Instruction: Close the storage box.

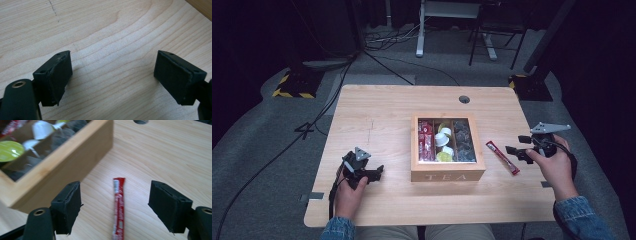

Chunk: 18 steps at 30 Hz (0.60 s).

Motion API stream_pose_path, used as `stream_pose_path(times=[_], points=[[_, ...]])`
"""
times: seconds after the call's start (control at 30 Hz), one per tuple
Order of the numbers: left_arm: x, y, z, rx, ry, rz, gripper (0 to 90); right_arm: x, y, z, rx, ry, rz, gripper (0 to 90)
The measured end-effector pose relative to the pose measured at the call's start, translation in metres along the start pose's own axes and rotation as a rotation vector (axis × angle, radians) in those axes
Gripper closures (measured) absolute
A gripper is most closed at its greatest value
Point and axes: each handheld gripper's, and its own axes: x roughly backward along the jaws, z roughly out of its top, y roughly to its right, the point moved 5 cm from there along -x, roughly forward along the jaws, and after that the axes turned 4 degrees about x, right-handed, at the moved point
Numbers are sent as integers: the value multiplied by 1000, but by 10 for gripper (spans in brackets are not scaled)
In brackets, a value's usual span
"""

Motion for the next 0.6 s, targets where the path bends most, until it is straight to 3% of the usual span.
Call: stream_pose_path(times=[0.27,0.43,0.6], points=[[0,0,0,0,0,0,154,-11,33,-25,-54,-32,-57,266],[0,0,0,0,0,0,154,-21,45,-41,-25,-72,-123,266],[0,0,0,0,0,0,154,-34,52,-60,-58,-73,-142,268]])
